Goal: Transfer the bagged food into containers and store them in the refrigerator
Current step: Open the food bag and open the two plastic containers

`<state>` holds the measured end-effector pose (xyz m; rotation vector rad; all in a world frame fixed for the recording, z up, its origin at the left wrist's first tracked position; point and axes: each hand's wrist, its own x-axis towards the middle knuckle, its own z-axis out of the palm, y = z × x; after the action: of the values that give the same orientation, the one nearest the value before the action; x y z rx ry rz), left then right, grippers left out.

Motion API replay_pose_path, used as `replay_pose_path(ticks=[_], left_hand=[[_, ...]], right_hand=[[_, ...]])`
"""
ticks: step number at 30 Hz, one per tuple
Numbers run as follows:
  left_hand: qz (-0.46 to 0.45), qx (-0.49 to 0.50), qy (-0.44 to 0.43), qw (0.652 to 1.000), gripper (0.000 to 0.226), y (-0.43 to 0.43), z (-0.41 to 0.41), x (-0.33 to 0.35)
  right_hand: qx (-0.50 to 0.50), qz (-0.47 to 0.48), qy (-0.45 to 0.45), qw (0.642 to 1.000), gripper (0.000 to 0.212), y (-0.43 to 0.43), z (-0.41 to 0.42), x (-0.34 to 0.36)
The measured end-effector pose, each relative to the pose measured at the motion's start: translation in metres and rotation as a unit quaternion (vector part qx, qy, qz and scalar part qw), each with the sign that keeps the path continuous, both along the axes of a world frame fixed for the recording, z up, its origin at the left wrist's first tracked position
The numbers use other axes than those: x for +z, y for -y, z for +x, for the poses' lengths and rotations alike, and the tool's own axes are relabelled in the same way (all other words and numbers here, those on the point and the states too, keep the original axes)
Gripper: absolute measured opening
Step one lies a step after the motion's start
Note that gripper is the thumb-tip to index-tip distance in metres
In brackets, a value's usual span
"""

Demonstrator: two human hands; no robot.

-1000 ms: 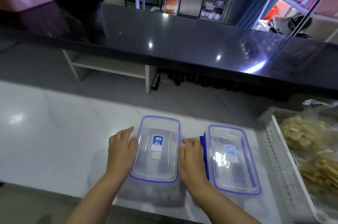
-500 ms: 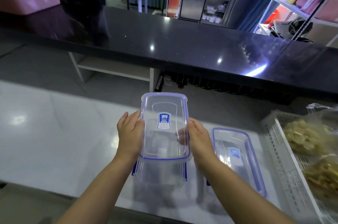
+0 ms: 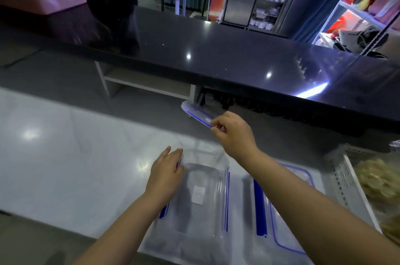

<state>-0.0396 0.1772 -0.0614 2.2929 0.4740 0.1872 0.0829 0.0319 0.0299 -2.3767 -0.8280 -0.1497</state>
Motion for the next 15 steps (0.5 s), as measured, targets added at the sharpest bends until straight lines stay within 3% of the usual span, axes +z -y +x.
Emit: replay_pose_path(ticks=[5, 11, 15], left_hand=[[-0.005, 0.011, -0.004, 1.000, 0.046, -0.002, -0.007, 0.000], [-0.024, 0.024, -0.013, 0.999, 0.050, -0.002, -0.011, 0.000], [-0.017, 0.023, -0.023, 0.999, 0.049, -0.001, -0.011, 0.002]], right_hand=[[0.068, -0.138, 0.000, 0.988, 0.019, -0.019, 0.010, -0.042], [0.030, -0.119, -0.128, 0.984, 0.019, -0.039, 0.016, -0.066], [0.024, -0.101, -0.159, 0.982, 0.020, -0.037, 0.012, -0.067]])
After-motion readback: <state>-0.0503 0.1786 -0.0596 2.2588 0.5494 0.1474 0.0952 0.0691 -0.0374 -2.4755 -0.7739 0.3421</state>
